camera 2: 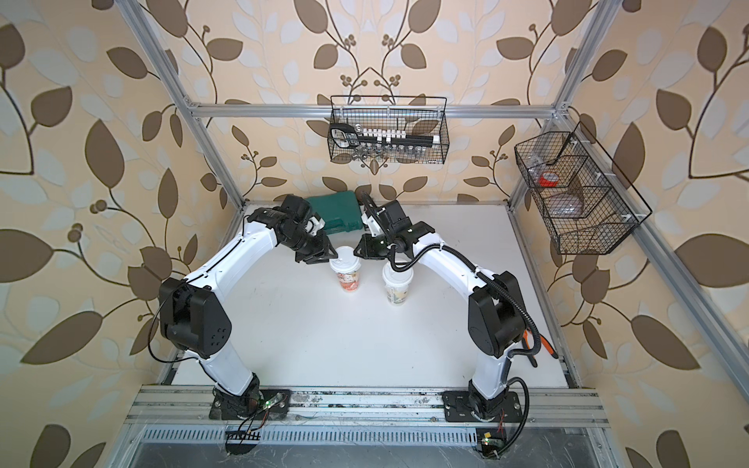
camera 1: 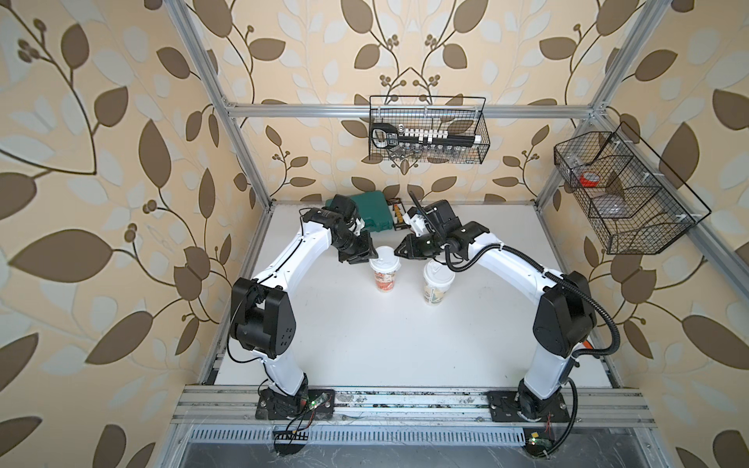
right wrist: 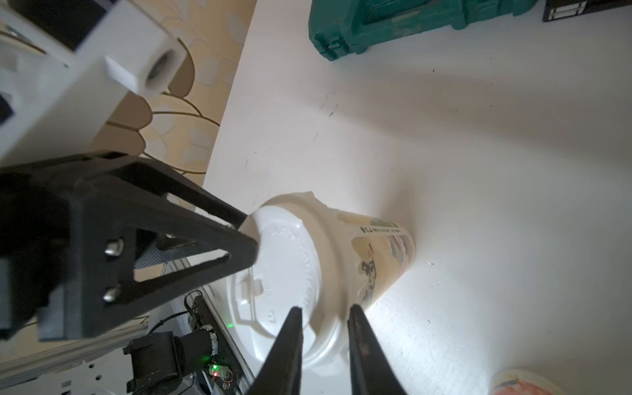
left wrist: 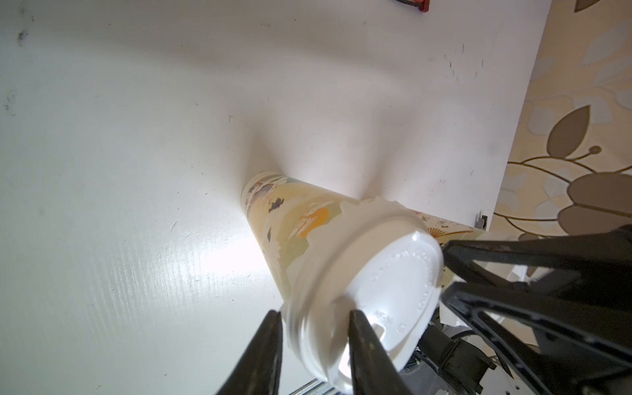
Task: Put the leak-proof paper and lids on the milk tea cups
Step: Secure the cup lid on the cup.
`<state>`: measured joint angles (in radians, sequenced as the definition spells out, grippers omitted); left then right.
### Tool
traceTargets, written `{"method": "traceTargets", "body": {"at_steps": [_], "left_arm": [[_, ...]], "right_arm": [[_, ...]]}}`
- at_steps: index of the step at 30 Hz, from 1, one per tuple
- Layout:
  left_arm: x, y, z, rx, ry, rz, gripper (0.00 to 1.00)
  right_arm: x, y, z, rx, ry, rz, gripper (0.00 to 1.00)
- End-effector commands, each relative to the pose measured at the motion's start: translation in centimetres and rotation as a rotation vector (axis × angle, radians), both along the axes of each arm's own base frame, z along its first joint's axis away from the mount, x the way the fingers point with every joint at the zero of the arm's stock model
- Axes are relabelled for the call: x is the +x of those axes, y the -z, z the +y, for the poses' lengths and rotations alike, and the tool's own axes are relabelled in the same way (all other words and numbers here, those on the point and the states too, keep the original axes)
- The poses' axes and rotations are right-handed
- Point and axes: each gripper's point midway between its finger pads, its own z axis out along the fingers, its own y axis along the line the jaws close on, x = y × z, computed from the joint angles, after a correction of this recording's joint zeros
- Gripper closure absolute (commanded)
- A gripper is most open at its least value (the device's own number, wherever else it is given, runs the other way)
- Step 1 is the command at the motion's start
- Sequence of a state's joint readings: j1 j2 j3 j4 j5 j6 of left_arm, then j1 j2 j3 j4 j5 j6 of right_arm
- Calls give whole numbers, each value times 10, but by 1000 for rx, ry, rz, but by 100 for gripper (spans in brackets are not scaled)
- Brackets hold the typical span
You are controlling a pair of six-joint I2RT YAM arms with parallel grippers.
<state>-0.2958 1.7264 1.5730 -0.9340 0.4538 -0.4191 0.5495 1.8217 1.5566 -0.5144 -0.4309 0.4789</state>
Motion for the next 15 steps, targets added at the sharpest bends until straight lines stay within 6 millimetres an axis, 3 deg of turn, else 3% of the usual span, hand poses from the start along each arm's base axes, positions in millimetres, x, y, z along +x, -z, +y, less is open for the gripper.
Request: {"method": "traceTargets", "body": {"at_steps": [1,10,15], "left_arm": [[-13,31,12,109,10,85,66],[-14,31,12,111,10,86,66],[-15,32,13,113,10,88,66]], "right_arm": [[-8,15,0,-12,-21,48,82],[-17,46,-8,-88,-27,112,87],[-18,52,-12,-120,-22,120,87]]}}
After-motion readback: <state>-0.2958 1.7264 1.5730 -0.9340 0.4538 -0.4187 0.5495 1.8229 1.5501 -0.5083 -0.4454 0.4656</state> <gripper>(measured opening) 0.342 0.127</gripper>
